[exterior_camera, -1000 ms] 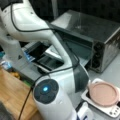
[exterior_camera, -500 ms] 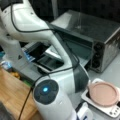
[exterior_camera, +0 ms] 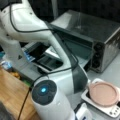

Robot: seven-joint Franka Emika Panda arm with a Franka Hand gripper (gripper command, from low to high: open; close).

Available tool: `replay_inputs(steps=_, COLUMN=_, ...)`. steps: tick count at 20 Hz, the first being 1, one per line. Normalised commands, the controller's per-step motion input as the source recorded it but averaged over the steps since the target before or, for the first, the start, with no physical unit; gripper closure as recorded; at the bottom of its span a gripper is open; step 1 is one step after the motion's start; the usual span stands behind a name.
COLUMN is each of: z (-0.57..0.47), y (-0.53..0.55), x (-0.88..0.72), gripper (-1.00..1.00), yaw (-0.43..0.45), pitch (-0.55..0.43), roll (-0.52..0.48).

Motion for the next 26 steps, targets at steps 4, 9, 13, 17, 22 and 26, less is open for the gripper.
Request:
replay_inputs(steps=4, z=0.29, y=0.02, x=0.01, gripper=-1.0, yaw=0.044, pitch=0.186, roll=-0.112)
replay_inputs(steps=9, z=0.42, y=0.11, x=-0.03, gripper=-1.0, yaw=0.03, pitch=0.245, roll=-0.116)
replay_inputs(steps=13, z=0.38, y=0.27, x=-0.03, gripper=-1.0, yaw=0.015, pitch=0.226, roll=-0.142)
replay_inputs(steps=17, z=0.32, y=0.42, x=-0.04, gripper=-1.0, yaw=0.013, pitch=0.181, roll=-0.2)
replay_inputs(steps=22, z=0.23, y=0.45, x=-0.1, gripper=-1.0, yaw=0.013, pitch=0.165, roll=-0.268)
replay_inputs(steps=26, z=0.17, y=0.43, x=-0.2, gripper=-1.0, yaw=0.01, pitch=0.138, roll=-0.271)
